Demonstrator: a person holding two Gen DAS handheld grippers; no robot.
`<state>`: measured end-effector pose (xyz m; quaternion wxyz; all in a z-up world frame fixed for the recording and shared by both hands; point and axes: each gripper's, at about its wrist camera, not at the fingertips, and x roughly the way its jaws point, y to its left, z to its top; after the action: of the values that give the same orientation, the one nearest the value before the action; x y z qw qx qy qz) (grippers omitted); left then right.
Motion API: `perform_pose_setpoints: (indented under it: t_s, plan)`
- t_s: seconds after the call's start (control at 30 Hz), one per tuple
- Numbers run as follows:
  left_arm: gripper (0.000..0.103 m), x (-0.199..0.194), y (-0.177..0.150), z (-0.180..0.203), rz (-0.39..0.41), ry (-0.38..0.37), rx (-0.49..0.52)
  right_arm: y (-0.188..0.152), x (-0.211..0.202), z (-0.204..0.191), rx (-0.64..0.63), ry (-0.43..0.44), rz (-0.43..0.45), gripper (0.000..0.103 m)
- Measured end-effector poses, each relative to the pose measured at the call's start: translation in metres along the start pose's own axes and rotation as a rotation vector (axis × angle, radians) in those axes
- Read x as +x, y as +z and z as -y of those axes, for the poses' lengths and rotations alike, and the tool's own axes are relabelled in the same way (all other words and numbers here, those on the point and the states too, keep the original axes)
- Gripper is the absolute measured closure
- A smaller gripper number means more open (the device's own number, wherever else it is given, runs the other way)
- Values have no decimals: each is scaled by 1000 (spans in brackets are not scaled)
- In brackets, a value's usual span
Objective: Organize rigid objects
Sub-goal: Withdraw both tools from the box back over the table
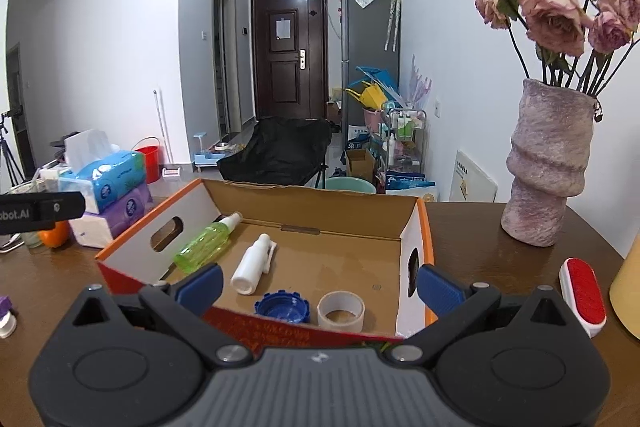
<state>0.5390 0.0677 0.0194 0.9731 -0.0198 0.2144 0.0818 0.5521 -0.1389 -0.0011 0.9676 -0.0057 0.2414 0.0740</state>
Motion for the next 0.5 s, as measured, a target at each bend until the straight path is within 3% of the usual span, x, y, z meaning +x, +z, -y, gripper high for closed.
perform_pose_setpoints:
  t_s: [0.5]
  plan:
    - [0, -58, -37, -21, 2, 13, 16, -29, -66, -3, -25, -7, 35, 0]
